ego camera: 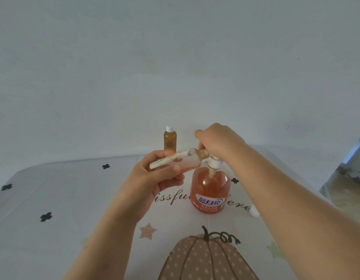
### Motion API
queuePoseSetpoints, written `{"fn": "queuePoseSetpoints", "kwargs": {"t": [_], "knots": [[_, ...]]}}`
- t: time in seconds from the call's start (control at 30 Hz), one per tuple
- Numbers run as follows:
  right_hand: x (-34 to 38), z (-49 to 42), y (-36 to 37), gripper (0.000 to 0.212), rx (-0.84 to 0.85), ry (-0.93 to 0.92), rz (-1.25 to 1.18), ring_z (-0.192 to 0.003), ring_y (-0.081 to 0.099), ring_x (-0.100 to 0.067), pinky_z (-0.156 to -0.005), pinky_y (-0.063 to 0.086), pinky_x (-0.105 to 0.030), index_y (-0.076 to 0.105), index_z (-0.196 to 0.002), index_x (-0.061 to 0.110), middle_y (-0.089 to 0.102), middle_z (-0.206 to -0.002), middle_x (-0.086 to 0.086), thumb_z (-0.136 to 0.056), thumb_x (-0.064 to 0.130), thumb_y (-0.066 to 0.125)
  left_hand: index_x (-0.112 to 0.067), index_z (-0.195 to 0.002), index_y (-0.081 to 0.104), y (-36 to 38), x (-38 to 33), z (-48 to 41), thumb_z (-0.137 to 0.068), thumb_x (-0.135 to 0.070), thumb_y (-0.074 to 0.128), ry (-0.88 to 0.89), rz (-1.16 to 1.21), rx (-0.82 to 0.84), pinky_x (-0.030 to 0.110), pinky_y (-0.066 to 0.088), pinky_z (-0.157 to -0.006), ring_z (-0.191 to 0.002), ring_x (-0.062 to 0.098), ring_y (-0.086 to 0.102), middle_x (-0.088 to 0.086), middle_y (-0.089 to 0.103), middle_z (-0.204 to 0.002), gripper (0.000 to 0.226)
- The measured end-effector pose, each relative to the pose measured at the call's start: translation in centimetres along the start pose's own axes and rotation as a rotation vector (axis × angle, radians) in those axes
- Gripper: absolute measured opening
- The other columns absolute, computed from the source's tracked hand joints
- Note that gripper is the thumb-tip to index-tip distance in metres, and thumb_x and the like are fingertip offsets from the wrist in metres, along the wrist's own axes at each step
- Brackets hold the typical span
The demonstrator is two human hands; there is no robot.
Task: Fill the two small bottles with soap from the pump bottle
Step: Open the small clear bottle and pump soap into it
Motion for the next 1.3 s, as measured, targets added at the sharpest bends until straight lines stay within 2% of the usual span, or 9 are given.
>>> {"fn": "queuePoseSetpoints", "kwargs": {"t": [0.17, 0.3, 0.4, 0.57, 0.67, 0.77, 0.93, 1.07, 1.3], "knots": [[0.5, 0.2, -1.0, 0.038, -0.034, -0.003, -0.019, -0.073, 0.064, -0.024, -0.07, 0.047, -0.033, 0.074, -0.095, 0.011, 0.07, -0.08, -0.003, -0.095, 0.036, 0.045, -0.017, -0.092, 0.072, 0.2, -0.3, 0.2, -0.067, -0.007, 0.076, 0.001, 0.001, 0.005, 0.031, 0.059, -0.07, -0.077, 0.026, 0.069, 0.014, 0.071, -0.094, 0.027], [1.1, 0.2, -1.8, 0.034, -0.034, -0.032, -0.023, -0.094, 0.072, -0.027, -0.088, 0.054, -0.039, 0.075, -0.099, 0.009, 0.077, -0.097, -0.006, -0.095, 0.03, 0.048, -0.019, -0.093, 0.072, 0.3, -0.7, 0.4, -0.063, -0.013, 0.083, 0.036, -0.064, -0.017, 0.03, 0.058, -0.07, -0.08, 0.025, 0.07, 0.012, 0.073, -0.096, 0.033], [1.5, 0.1, -2.2, 0.029, -0.005, -0.027, -0.028, -0.095, 0.073, -0.028, -0.093, 0.056, -0.043, 0.075, -0.096, 0.009, 0.078, -0.091, -0.005, -0.097, 0.024, 0.05, -0.02, -0.092, 0.073, 0.3, -0.8, 0.5, -0.055, -0.024, 0.086, 0.057, -0.098, -0.035, 0.029, 0.056, -0.069, -0.081, 0.022, 0.069, 0.01, 0.073, -0.097, 0.04], [1.8, 0.1, -2.6, 0.03, 0.01, -0.039, -0.062, -0.09, 0.074, -0.027, -0.091, 0.057, -0.043, 0.075, -0.093, 0.007, 0.078, -0.083, -0.004, -0.098, 0.023, 0.05, -0.018, -0.085, 0.074, 0.2, -0.8, 0.4, -0.053, -0.018, 0.088, 0.066, -0.086, -0.047, 0.029, 0.056, -0.07, -0.08, 0.024, 0.069, 0.013, 0.073, -0.097, 0.035], [2.0, 0.1, -2.0, 0.031, -0.01, -0.054, -0.012, -0.091, 0.074, -0.026, -0.088, 0.057, -0.039, 0.073, -0.095, 0.009, 0.077, -0.089, -0.005, -0.098, 0.025, 0.048, -0.021, -0.08, 0.075, 0.2, -1.0, 0.4, -0.051, -0.019, 0.088, 0.072, -0.095, -0.051, 0.03, 0.056, -0.071, -0.079, 0.025, 0.069, 0.013, 0.074, -0.096, 0.032], [1.7, -0.1, -1.3, 0.03, -0.026, -0.041, 0.012, -0.09, 0.073, -0.027, -0.087, 0.056, -0.038, 0.072, -0.097, 0.009, 0.076, -0.094, -0.006, -0.097, 0.024, 0.046, -0.024, -0.078, 0.075, 0.2, -1.0, 0.4, -0.059, -0.011, 0.083, 0.077, -0.127, -0.056, 0.03, 0.057, -0.071, -0.08, 0.025, 0.069, 0.013, 0.075, -0.095, 0.024], [1.5, -0.4, -1.2, 0.03, -0.014, 0.011, 0.058, -0.084, 0.071, -0.025, -0.079, 0.053, -0.033, 0.072, -0.096, 0.01, 0.076, -0.092, -0.006, -0.1, 0.019, 0.044, -0.021, -0.083, 0.076, 0.2, -0.9, 0.4, -0.062, -0.009, 0.081, 0.075, -0.13, -0.052, 0.029, 0.057, -0.071, -0.082, 0.025, 0.07, 0.014, 0.074, -0.095, 0.025], [1.1, -0.6, -0.3, 0.029, 0.008, 0.044, 0.067, -0.071, 0.067, -0.024, -0.07, 0.048, -0.03, 0.073, -0.095, 0.009, 0.077, -0.086, -0.006, -0.099, 0.014, 0.045, -0.012, -0.089, 0.073, -0.3, -0.9, 0.1, -0.061, -0.009, 0.083, 0.062, -0.158, -0.054, 0.03, 0.057, -0.07, -0.078, 0.026, 0.07, 0.015, 0.074, -0.095, 0.03], [0.6, -0.8, 0.3, 0.029, -0.003, 0.039, 0.021, -0.086, 0.07, -0.03, -0.078, 0.051, -0.034, 0.071, -0.095, 0.008, 0.075, -0.09, -0.009, -0.097, 0.015, 0.043, -0.014, -0.084, 0.073, -0.5, -0.6, 0.1, -0.048, -0.022, 0.088, 0.043, -0.181, -0.044, 0.033, 0.058, -0.072, -0.081, 0.028, 0.07, 0.015, 0.073, -0.098, 0.04]]}}
Point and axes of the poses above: each hand's wrist, its own z-axis away from the middle knuckle, its own y-axis out of the palm, x = y × z, the point moved 4 cm from there along -z, towards the middle knuckle
